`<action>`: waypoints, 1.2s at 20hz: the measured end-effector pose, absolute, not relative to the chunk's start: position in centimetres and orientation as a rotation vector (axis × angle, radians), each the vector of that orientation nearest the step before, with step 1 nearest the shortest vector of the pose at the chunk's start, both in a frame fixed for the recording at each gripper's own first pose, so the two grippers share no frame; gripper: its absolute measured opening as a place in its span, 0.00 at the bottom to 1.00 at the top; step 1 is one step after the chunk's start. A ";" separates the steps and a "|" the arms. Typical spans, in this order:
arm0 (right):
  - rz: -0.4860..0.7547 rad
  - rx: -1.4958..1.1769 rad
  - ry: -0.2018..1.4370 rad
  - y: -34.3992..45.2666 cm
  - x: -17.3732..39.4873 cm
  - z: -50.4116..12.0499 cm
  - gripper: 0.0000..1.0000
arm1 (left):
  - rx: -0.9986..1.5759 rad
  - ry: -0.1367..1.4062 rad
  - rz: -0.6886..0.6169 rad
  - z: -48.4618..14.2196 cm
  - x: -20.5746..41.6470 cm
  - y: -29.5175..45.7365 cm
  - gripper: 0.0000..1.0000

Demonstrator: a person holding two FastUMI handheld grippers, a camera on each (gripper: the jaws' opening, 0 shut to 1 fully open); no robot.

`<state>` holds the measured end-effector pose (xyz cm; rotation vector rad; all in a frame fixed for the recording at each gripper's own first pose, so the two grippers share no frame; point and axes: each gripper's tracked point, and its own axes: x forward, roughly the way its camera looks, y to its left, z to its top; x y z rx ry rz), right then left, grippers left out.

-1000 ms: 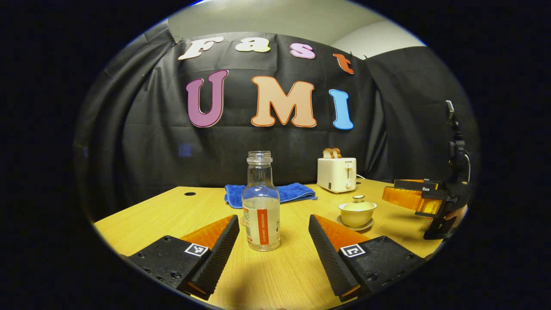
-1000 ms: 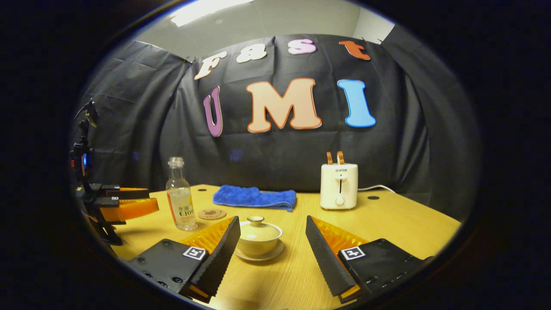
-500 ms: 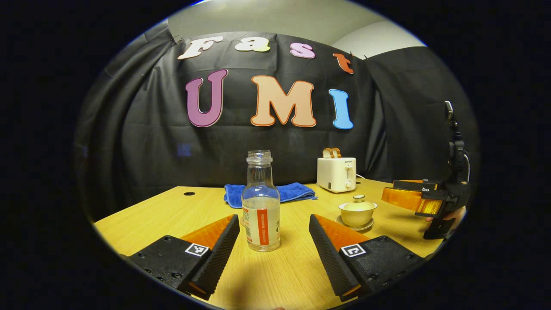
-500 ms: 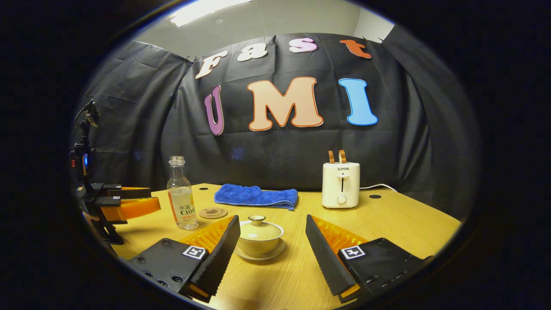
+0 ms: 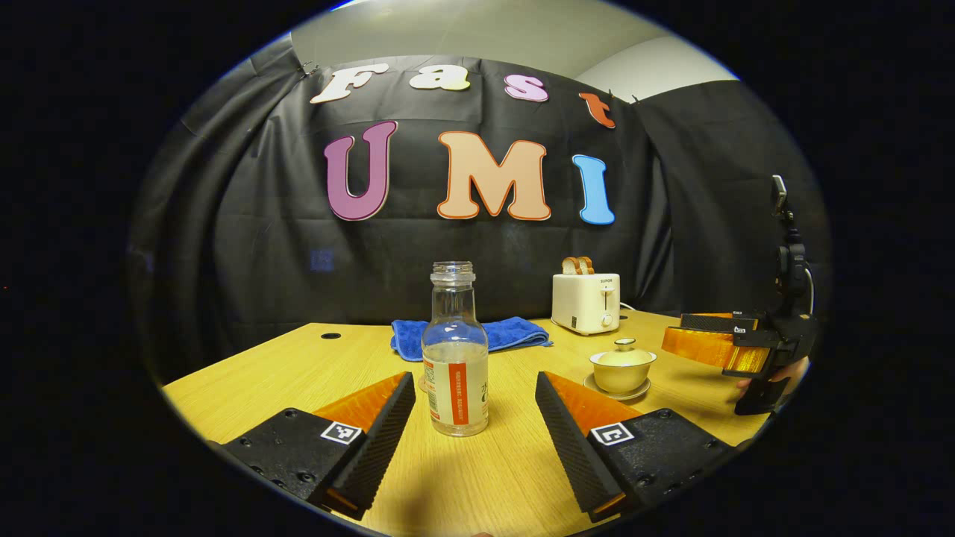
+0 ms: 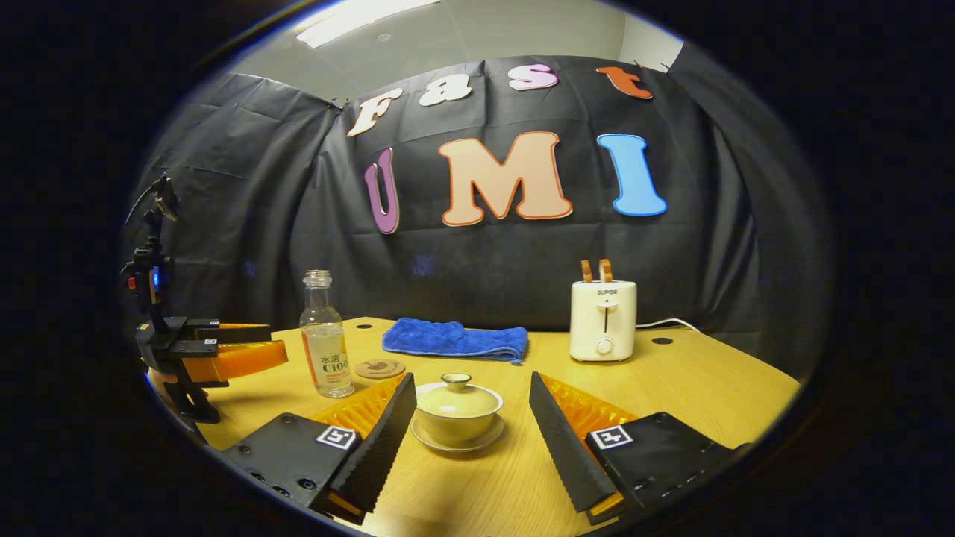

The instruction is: Open the teacup lid with one hand, grasp the water bottle and pour water into the teacup with the other hand; after pouring, place the water bottle on the coaster and then close the teacup lid.

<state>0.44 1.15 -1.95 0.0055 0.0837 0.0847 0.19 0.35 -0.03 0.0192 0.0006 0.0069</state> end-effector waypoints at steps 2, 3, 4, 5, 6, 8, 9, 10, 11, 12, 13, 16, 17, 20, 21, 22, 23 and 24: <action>0.100 0.006 0.087 1.4 1.0 -2.2 0.99 | 0.020 0.001 0.007 -0.1 0.3 0.4 0.95; 0.106 0.007 0.087 1.7 1.7 -2.1 0.96 | 0.020 0.000 0.007 -0.1 0.2 0.4 0.95; 0.113 0.007 0.089 2.0 2.3 -2.1 0.96 | 0.020 0.001 0.007 -0.1 0.2 0.4 0.95; 0.122 0.008 0.089 2.2 2.9 -2.1 0.96 | 0.020 0.001 0.008 -0.1 0.2 0.4 0.95; 0.126 0.008 0.092 2.4 3.3 -2.2 0.96 | 0.020 0.000 0.008 0.0 0.3 0.4 0.95; 0.118 0.012 0.095 2.4 4.3 -2.3 0.94 | 0.020 0.000 0.008 -0.1 0.2 0.4 0.95; 0.121 0.012 0.095 2.5 4.7 -2.4 0.94 | 0.021 0.001 0.008 -0.1 0.2 0.4 0.95; 0.122 0.011 0.097 2.7 5.2 -2.5 0.96 | 0.020 0.001 0.008 -0.1 0.2 0.4 0.95; 0.130 0.011 0.109 3.0 5.6 -2.7 0.96 | 0.021 0.001 0.008 -0.1 0.2 0.4 0.95; 0.134 0.010 0.129 3.1 5.9 -3.2 0.97 | 0.020 0.001 0.008 0.0 0.2 0.4 0.95; 0.129 0.009 0.154 3.1 6.3 -3.6 0.94 | 0.020 0.001 0.008 -0.1 0.2 0.5 0.95; 0.116 0.001 0.202 3.1 7.0 -4.3 0.89 | 0.020 0.001 0.008 -0.1 0.2 0.5 0.95; 0.113 0.000 0.203 3.2 7.1 -4.3 0.87 | 0.021 0.001 0.008 -0.1 0.2 0.4 0.94; 0.099 -0.002 0.233 3.0 7.5 -4.9 0.87 | 0.020 0.001 0.008 -0.1 0.2 0.5 0.95; 0.097 -0.004 0.246 3.0 7.7 -5.1 0.87 | 0.021 0.001 0.008 -0.1 0.2 0.4 0.95; 0.097 -0.006 0.259 3.1 7.7 -5.3 0.86 | 0.021 0.001 0.008 -0.1 0.3 0.4 0.95; 0.108 -0.006 0.266 3.3 7.8 -5.6 0.86 | 0.020 0.001 0.008 -0.1 0.2 0.5 0.95; 0.100 -0.008 0.252 3.3 7.9 -5.2 0.77 | 0.021 0.001 0.008 0.0 0.2 0.4 0.95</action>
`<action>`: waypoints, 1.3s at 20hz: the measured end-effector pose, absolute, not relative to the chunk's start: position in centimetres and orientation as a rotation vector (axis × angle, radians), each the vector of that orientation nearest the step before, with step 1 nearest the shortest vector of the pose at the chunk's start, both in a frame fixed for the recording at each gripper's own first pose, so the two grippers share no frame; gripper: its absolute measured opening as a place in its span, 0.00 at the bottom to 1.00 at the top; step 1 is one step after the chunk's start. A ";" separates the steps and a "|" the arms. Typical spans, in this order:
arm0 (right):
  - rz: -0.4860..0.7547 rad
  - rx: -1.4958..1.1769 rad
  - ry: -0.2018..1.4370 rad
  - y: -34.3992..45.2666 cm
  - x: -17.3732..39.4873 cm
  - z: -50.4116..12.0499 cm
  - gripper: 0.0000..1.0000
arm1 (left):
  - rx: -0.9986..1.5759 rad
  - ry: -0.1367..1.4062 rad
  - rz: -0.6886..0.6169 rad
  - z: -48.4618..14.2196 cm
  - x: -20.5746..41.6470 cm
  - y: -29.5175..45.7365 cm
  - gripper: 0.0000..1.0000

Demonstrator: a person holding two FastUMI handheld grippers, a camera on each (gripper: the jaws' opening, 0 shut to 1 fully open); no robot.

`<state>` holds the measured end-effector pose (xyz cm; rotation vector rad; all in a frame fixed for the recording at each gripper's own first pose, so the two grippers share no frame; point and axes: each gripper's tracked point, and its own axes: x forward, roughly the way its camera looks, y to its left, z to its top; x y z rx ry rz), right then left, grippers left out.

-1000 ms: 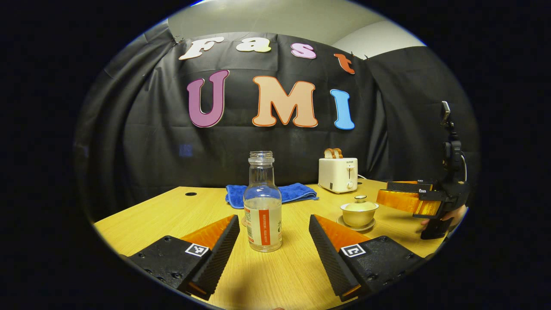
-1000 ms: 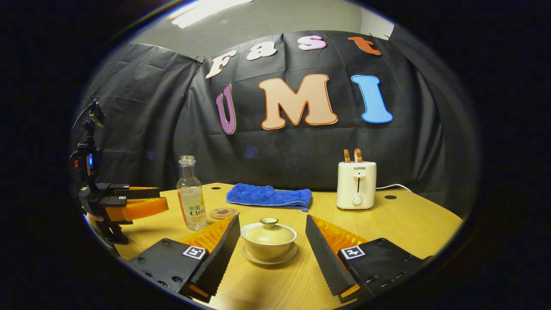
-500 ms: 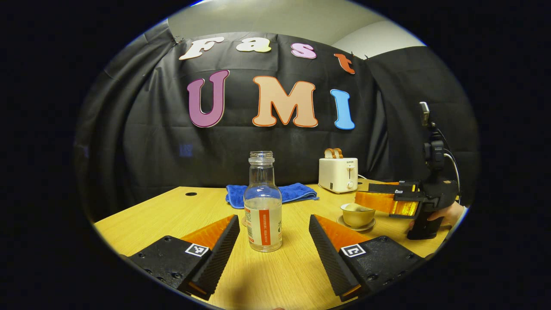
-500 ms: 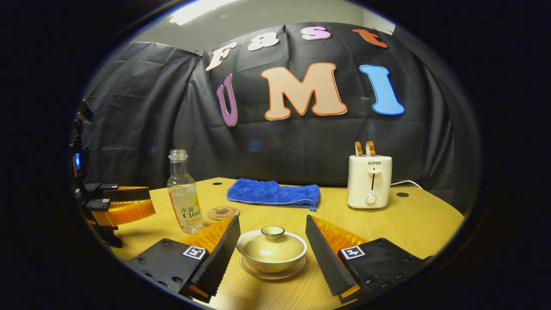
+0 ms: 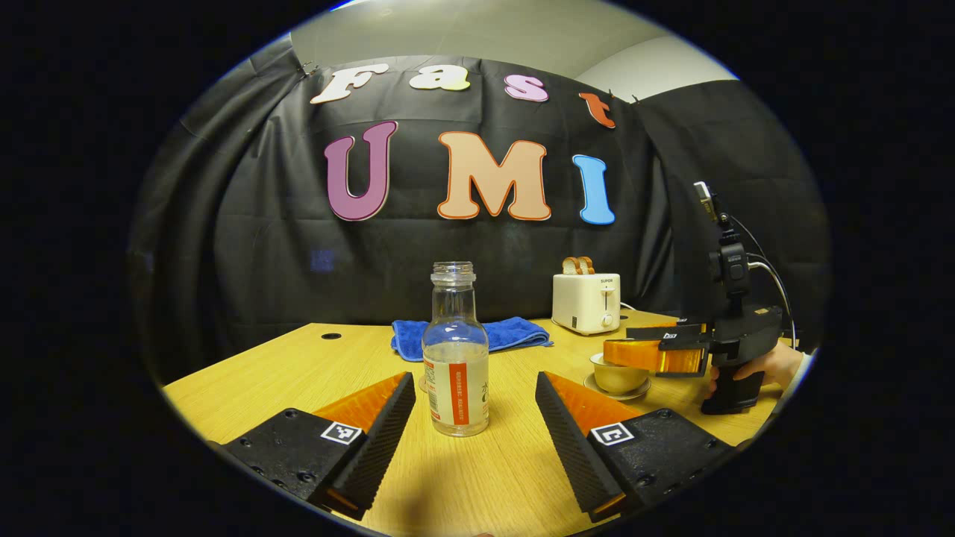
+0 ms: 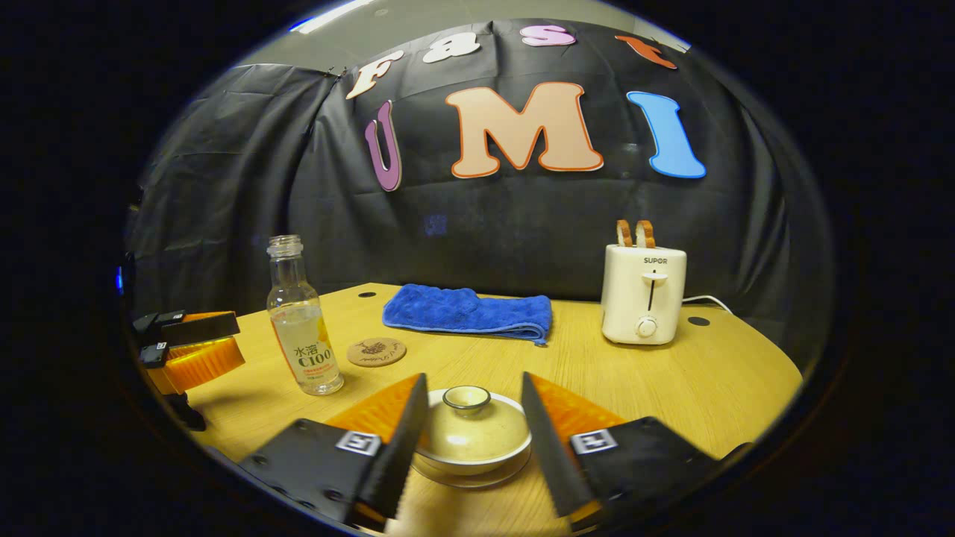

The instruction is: Open the teacup lid with one hand, grasp the water bottle and pour water into the teacup with the other hand; after pouring, place the water bottle on the coaster and then close the teacup lid.

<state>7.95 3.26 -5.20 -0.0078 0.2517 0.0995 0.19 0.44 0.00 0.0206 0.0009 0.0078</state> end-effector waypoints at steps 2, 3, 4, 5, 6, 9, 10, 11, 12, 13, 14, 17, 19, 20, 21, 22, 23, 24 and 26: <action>0.093 -0.009 0.254 3.2 8.1 -5.1 0.59 | 0.020 0.001 0.008 -0.1 0.3 0.5 0.95; 0.093 -0.005 0.256 3.2 8.2 -5.2 0.60 | 0.020 0.001 0.008 -0.1 0.2 0.5 0.95; 0.100 -0.003 0.253 3.3 8.3 -5.4 0.57 | 0.020 0.001 0.008 -0.1 0.2 0.5 0.95; 0.086 -0.009 0.244 3.3 8.5 -5.2 0.61 | 0.020 0.001 0.007 -0.2 0.2 0.5 0.95; 0.078 -0.009 0.244 2.9 8.4 -5.1 0.38 | 0.021 0.001 0.007 -0.2 0.3 0.5 0.95; 0.079 -0.006 0.245 3.0 8.4 -5.0 0.37 | 0.020 0.001 0.008 -0.1 0.2 0.5 0.95; 0.080 -0.007 0.243 3.1 8.3 -5.1 0.33 | 0.020 0.001 0.008 -0.1 0.2 0.5 0.95; 0.092 -0.011 0.237 3.3 8.3 -4.9 0.33 | 0.020 0.001 0.008 -0.2 0.2 0.5 0.95; 0.096 -0.016 0.230 3.4 8.2 -4.9 0.32 | 0.020 0.001 0.008 0.0 0.2 0.4 0.95; 0.096 -0.016 0.217 3.4 8.2 -4.6 0.33 | 0.020 0.001 0.008 -0.2 0.2 0.5 0.95; 0.100 -0.012 0.195 3.5 8.2 -4.2 0.33 | 0.020 0.001 0.008 -0.2 0.2 0.5 0.95; 0.098 0.006 0.105 3.1 7.7 -2.7 0.32 | 0.019 0.001 0.008 -0.2 0.2 0.5 0.95; 0.083 0.005 0.094 2.7 7.7 -2.6 0.33 | 0.019 0.001 0.008 -0.2 0.2 0.5 0.95; 0.083 0.002 0.092 2.8 7.4 -2.7 0.33 | 0.019 0.002 0.007 -0.2 0.2 0.5 0.95; 0.078 0.002 0.093 2.7 7.5 -2.7 0.33 | 0.019 0.001 0.007 -0.2 0.2 0.5 0.95; 0.072 0.002 0.093 2.5 7.3 -2.6 0.32 | 0.019 0.002 0.007 -0.1 0.2 0.5 0.95; 0.059 0.001 0.091 2.2 7.2 -2.5 0.32 | 0.018 0.002 0.007 -0.2 0.2 0.5 0.95; 0.043 0.000 0.089 1.7 6.9 -2.5 0.32 | 0.019 0.003 0.007 -0.1 0.3 0.5 0.95; 0.013 -0.001 0.087 0.8 5.9 -2.3 0.33 | 0.019 0.001 0.007 -0.1 0.3 0.5 0.95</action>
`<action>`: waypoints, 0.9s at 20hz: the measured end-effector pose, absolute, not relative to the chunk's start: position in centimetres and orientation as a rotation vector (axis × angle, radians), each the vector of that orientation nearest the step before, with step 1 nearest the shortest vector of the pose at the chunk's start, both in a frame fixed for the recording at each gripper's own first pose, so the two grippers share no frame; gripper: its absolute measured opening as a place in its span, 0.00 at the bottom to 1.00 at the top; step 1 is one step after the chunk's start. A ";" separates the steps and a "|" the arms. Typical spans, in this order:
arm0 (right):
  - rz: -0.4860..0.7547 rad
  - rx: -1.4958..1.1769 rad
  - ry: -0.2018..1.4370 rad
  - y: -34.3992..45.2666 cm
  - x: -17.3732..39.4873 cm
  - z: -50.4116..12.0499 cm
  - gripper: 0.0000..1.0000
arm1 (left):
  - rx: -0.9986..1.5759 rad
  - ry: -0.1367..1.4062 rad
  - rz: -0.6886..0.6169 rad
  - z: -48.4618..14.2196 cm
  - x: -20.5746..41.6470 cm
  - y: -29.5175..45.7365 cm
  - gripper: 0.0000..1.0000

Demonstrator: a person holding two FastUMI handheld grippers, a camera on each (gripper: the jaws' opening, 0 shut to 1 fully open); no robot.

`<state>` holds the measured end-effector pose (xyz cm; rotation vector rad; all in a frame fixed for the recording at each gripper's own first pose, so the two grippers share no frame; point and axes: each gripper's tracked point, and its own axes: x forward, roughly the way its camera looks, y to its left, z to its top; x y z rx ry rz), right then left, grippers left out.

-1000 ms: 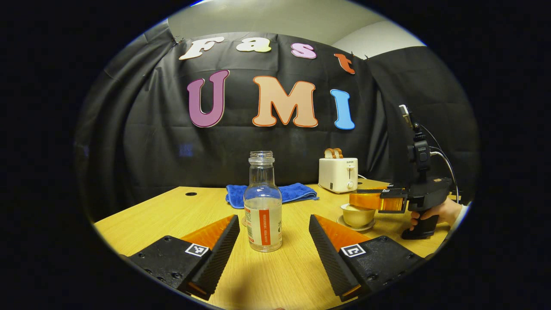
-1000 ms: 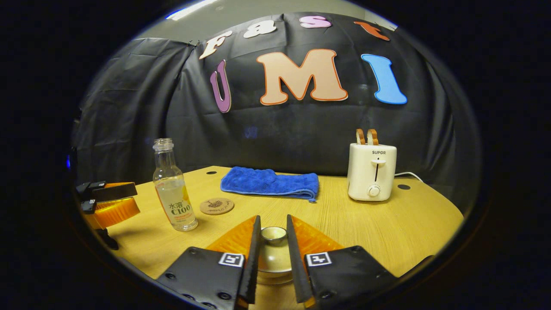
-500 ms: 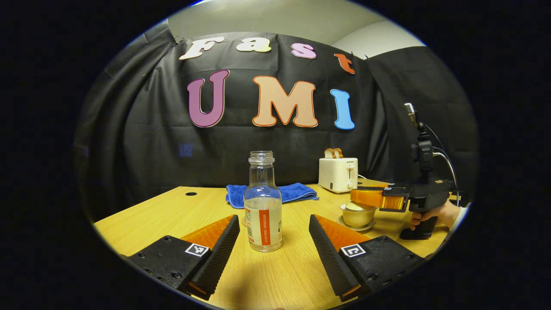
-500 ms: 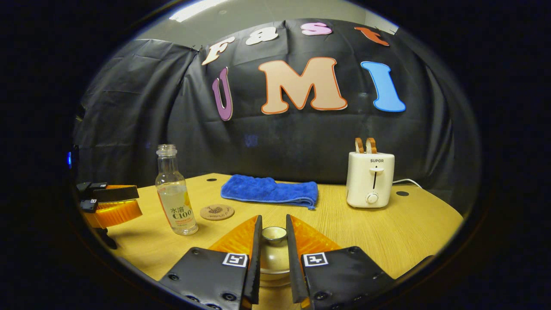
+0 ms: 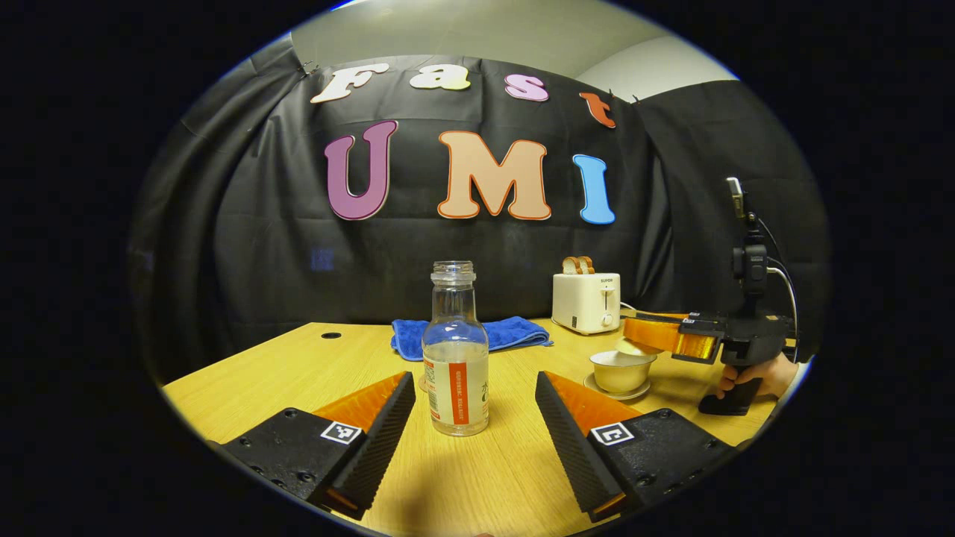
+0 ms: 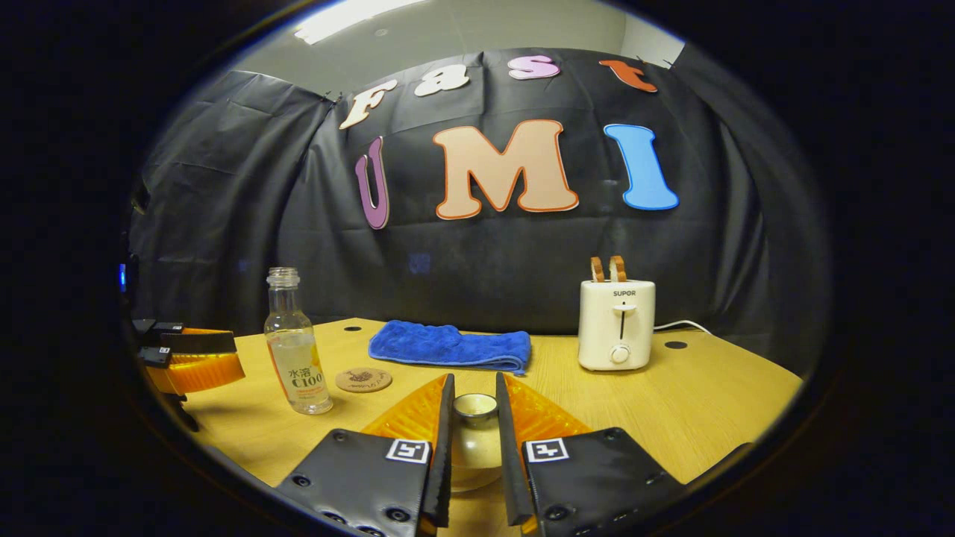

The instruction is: Open the teacup lid with one hand, grasp the water bottle and pour water into the teacup with the other hand; after pouring, place the water bottle on the coaster and then close the teacup lid.

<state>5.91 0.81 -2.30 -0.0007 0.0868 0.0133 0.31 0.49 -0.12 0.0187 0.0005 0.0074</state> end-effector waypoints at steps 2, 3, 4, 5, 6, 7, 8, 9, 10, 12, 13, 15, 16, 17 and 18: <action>-0.021 -0.004 0.080 -0.1 4.7 -2.0 0.33 | 0.019 0.001 0.014 -0.2 0.5 0.8 0.95; -0.034 -0.005 0.080 -0.5 4.0 -1.9 0.33 | 0.020 0.002 0.019 -0.2 0.7 1.0 0.95; -0.042 -0.005 0.077 -0.6 3.3 -1.7 0.32 | 0.020 0.001 0.022 -0.1 1.0 1.1 0.95; -0.044 -0.006 0.078 -0.8 2.8 -1.7 0.32 | 0.021 0.001 0.026 -0.2 1.3 1.2 0.95; -0.045 -0.006 0.077 -0.9 2.3 -1.6 0.32 | 0.023 0.004 0.030 -0.2 1.7 1.4 0.95; -0.046 -0.006 0.077 -1.0 2.0 -1.5 0.32 | 0.023 0.002 0.033 -0.3 2.1 1.6 0.95; -0.046 -0.006 0.077 -1.1 1.7 -1.5 0.32 | 0.023 0.003 0.033 -0.2 2.6 1.7 0.95; -0.046 -0.005 0.077 -1.2 1.5 -1.6 0.32 | 0.023 0.003 0.030 -0.2 3.0 1.8 0.95; -0.047 -0.006 0.077 -1.2 1.4 -1.5 0.32 | 0.023 0.004 0.028 -0.2 3.4 1.9 0.95; -0.055 -0.006 0.076 -1.5 1.4 -1.4 0.32 | 0.023 0.005 0.024 -0.3 4.7 2.1 0.95; -0.057 -0.006 0.078 -1.5 1.5 -1.5 0.32 | 0.023 0.006 0.028 -0.4 5.3 2.2 0.95; -0.058 -0.006 0.076 -1.4 1.4 -1.4 0.32 | 0.026 0.010 0.038 -0.5 6.2 2.6 0.94; -0.058 -0.006 0.078 -1.4 1.4 -1.5 0.32 | 0.025 0.011 0.036 -0.4 6.6 2.6 0.95; -0.059 -0.006 0.076 -1.4 1.5 -1.5 0.32 | 0.025 0.011 0.032 -0.5 7.0 2.6 0.95; -0.059 -0.006 0.077 -1.4 1.4 -1.5 0.32 | 0.025 0.012 0.036 -0.4 7.4 2.6 0.95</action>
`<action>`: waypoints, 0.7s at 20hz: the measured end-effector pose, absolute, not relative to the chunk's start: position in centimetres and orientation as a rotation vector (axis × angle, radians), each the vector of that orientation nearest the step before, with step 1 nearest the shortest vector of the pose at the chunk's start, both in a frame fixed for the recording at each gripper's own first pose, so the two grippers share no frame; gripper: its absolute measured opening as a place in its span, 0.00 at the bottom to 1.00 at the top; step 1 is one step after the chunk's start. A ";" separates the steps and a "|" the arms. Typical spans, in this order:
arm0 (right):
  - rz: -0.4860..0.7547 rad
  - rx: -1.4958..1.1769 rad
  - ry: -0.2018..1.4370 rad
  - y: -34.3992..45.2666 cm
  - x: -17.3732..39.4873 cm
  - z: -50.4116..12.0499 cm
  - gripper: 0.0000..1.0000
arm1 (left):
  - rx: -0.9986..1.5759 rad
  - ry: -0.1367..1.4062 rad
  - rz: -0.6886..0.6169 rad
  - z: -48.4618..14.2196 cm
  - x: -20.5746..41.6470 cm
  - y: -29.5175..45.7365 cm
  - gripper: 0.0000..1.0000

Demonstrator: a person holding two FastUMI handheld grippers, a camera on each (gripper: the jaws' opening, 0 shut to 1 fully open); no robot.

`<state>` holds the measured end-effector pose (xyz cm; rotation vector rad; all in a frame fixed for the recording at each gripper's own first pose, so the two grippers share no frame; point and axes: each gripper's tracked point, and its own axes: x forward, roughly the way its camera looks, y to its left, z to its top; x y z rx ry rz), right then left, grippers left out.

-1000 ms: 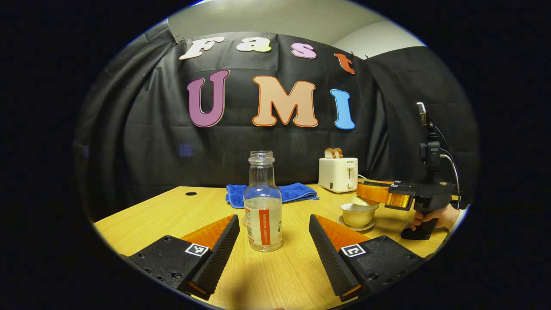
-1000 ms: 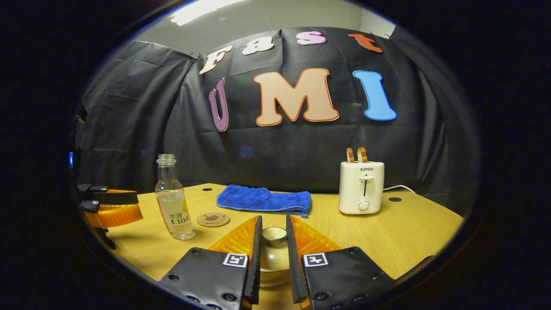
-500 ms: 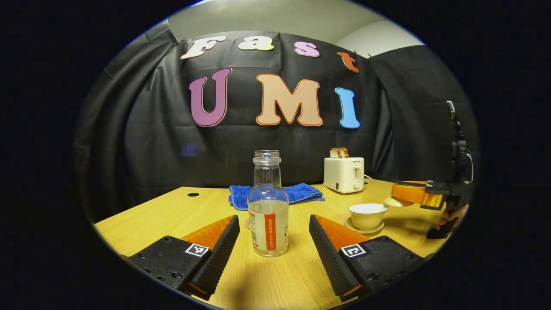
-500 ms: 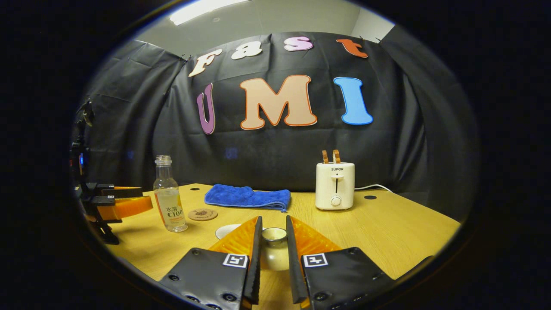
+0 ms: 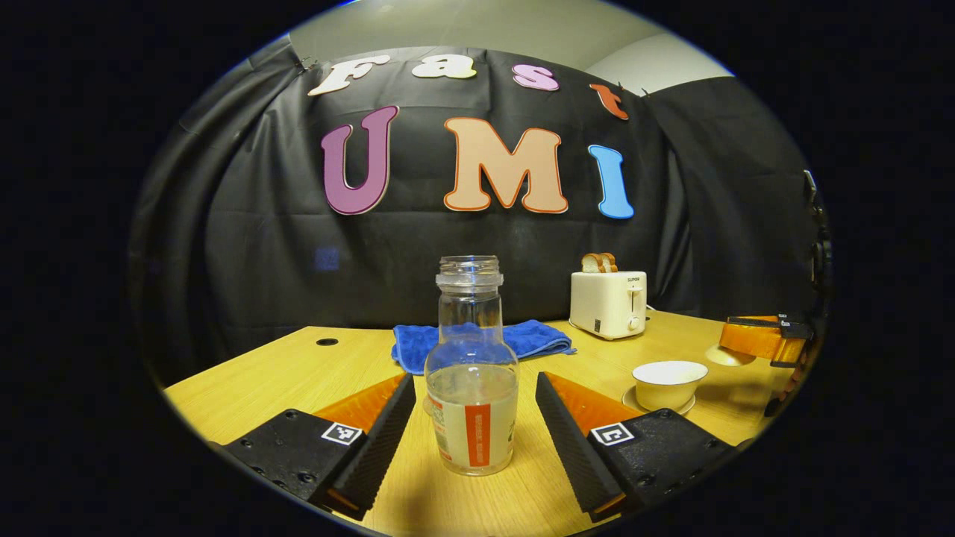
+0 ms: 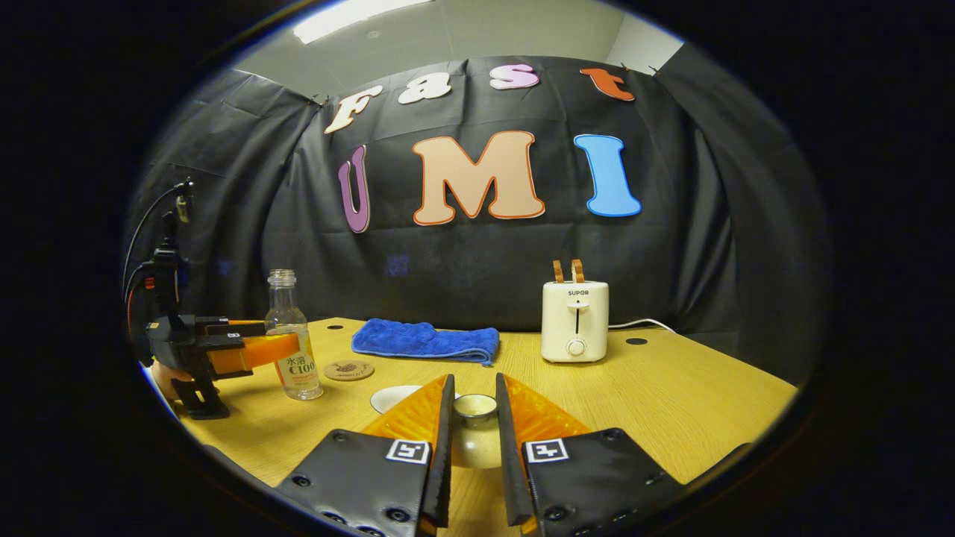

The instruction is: Open the teacup lid with one hand, grasp the water bottle and pour water into the teacup with the other hand; after pouring, place the water bottle on the coaster and then close the teacup lid.

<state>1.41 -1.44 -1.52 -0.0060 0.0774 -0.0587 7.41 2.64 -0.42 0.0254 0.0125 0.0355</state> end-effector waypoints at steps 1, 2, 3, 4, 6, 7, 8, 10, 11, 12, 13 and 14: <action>-0.059 -0.006 0.076 -1.4 1.5 -1.5 0.32 | 0.026 0.013 0.039 -0.5 7.8 2.8 0.95; -0.061 -0.006 0.077 -1.5 1.4 -1.5 0.32 | 0.027 0.017 0.042 -0.5 8.2 2.9 0.95; -0.061 -0.006 0.077 -1.5 1.4 -1.5 0.32 | 0.029 0.024 0.043 -0.7 8.5 2.9 0.95; -0.062 -0.006 0.076 -1.6 1.4 -1.5 0.32 | 0.033 0.033 0.038 -0.8 8.8 2.9 0.95; -0.062 -0.006 0.077 -1.5 1.4 -1.5 0.32 | 0.044 0.056 0.028 -1.2 9.4 2.6 0.95; -0.063 -0.006 0.077 -1.5 1.3 -1.4 0.32 | 0.054 0.073 0.025 -1.5 9.5 2.4 0.93; -0.064 -0.006 0.077 -1.6 1.3 -1.5 0.32 | 0.061 0.088 0.026 -1.8 9.6 2.5 0.86; -0.061 -0.006 0.077 -1.5 1.3 -1.5 0.32 | 0.064 0.086 0.019 -1.5 9.5 2.4 0.74; -0.061 -0.006 0.077 -1.5 1.3 -1.4 0.32 | 0.062 0.080 0.013 -1.4 9.6 2.2 0.74; -0.060 -0.005 0.077 -1.5 1.3 -1.5 0.32 | 0.061 0.082 0.008 -1.4 9.6 2.2 0.72; -0.058 -0.005 0.077 -1.5 1.2 -1.5 0.32 | 0.060 0.080 0.009 -1.5 9.7 2.2 0.72; -0.056 -0.005 0.078 -1.4 1.3 -1.5 0.32 | 0.061 0.081 0.011 -1.5 9.7 2.3 0.71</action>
